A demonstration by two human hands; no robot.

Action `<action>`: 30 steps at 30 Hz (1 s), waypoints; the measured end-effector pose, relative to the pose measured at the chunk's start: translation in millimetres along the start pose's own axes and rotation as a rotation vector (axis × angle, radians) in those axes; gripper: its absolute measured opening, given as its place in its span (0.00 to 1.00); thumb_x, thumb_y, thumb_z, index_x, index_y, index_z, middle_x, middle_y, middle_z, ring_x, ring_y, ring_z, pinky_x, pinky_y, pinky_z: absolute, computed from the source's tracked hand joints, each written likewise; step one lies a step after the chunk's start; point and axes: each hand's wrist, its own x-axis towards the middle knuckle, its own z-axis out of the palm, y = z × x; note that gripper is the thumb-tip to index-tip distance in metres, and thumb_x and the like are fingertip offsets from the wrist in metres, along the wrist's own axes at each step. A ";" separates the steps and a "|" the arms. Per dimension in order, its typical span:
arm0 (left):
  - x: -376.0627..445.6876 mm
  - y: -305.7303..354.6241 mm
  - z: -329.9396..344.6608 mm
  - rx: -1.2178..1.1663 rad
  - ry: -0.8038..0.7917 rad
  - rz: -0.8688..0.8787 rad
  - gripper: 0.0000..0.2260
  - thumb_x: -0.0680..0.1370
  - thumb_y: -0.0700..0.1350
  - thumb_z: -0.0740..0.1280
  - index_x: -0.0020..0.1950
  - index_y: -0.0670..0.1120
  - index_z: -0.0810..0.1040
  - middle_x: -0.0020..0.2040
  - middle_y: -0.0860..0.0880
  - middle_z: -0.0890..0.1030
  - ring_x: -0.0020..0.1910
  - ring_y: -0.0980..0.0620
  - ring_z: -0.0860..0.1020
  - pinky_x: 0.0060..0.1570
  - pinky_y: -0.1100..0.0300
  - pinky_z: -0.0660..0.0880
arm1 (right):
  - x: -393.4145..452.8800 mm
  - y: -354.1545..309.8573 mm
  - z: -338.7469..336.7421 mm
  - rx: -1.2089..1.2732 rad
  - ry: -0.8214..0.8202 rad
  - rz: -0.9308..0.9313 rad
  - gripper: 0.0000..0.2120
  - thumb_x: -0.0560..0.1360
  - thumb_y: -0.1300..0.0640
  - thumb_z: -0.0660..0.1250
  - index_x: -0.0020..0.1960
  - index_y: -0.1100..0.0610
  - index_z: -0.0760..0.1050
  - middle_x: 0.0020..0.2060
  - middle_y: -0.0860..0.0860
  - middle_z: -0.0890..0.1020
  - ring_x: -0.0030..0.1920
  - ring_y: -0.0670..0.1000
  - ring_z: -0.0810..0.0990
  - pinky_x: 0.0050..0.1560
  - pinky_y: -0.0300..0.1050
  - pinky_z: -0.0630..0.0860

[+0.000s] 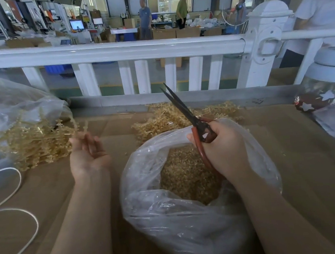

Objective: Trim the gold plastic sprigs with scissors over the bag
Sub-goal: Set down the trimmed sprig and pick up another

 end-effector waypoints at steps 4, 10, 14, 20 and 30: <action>0.2 -6.0 -0.1 0.004 0.021 0.023 0.04 0.83 0.41 0.64 0.49 0.49 0.76 0.41 0.53 0.78 0.35 0.58 0.76 0.38 0.69 0.73 | -3.2 -2.4 0.2 -0.189 0.070 -0.112 0.13 0.74 0.37 0.69 0.43 0.46 0.73 0.35 0.41 0.75 0.34 0.43 0.73 0.36 0.34 0.67; -6.7 -4.0 1.0 -0.158 -0.127 -0.116 0.20 0.81 0.57 0.63 0.59 0.39 0.72 0.51 0.44 0.80 0.46 0.50 0.83 0.52 0.56 0.79 | -4.0 -5.1 -1.2 -0.355 0.122 -0.130 0.19 0.74 0.35 0.69 0.45 0.51 0.76 0.36 0.43 0.77 0.36 0.46 0.74 0.32 0.37 0.63; -10.3 -5.5 1.6 -0.336 -0.197 -0.129 0.34 0.76 0.62 0.67 0.66 0.35 0.66 0.62 0.37 0.78 0.53 0.40 0.84 0.55 0.43 0.78 | -0.7 -6.2 -4.5 -0.356 0.118 -0.032 0.24 0.73 0.33 0.69 0.52 0.53 0.77 0.42 0.43 0.79 0.40 0.44 0.71 0.33 0.38 0.62; -7.9 -13.0 0.2 -0.061 -0.309 -0.021 0.22 0.78 0.40 0.66 0.73 0.45 0.70 0.71 0.50 0.74 0.61 0.52 0.79 0.55 0.59 0.77 | -2.2 -4.7 -5.5 -0.415 0.091 0.009 0.25 0.72 0.31 0.68 0.50 0.53 0.71 0.39 0.44 0.77 0.37 0.46 0.73 0.30 0.38 0.64; -7.6 -49.7 -8.2 1.945 -0.447 0.519 0.22 0.81 0.49 0.65 0.76 0.52 0.68 0.69 0.48 0.75 0.65 0.43 0.74 0.64 0.47 0.71 | -0.9 -0.5 -2.2 -0.400 0.105 -0.061 0.20 0.73 0.40 0.72 0.49 0.56 0.74 0.36 0.45 0.73 0.34 0.46 0.69 0.29 0.32 0.54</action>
